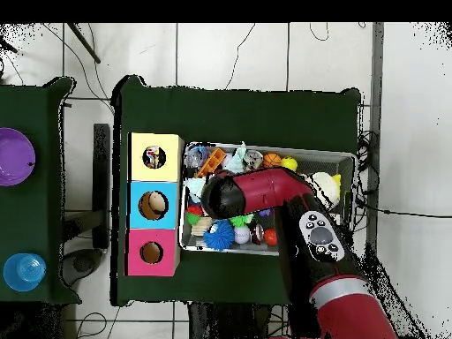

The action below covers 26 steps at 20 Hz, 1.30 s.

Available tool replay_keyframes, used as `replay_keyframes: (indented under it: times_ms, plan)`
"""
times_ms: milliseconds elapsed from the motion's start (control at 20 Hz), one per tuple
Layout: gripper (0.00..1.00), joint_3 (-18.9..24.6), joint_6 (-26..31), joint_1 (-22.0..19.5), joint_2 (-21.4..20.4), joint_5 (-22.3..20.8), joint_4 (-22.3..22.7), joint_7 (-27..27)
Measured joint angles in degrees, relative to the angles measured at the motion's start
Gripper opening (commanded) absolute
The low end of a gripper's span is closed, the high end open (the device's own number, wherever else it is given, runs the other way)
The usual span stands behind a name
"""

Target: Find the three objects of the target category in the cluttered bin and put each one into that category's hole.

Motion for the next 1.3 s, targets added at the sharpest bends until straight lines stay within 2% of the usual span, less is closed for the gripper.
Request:
replay_keyframes:
  times_ms: [300,550,1250,1300]
  plan:
    - [1.0,-3.2,-9.4,1.0,6.5,0.1,-0.7,0.0]
    - [1.0,-4.4,-14.8,1.4,8.1,0.2,-1.3,0.0]
    - [1.0,-8.6,-15.7,5.4,8.4,2.5,-2.4,0.0]
    - [0.0,-8.9,-15.7,5.7,8.5,2.7,-2.6,0.0]
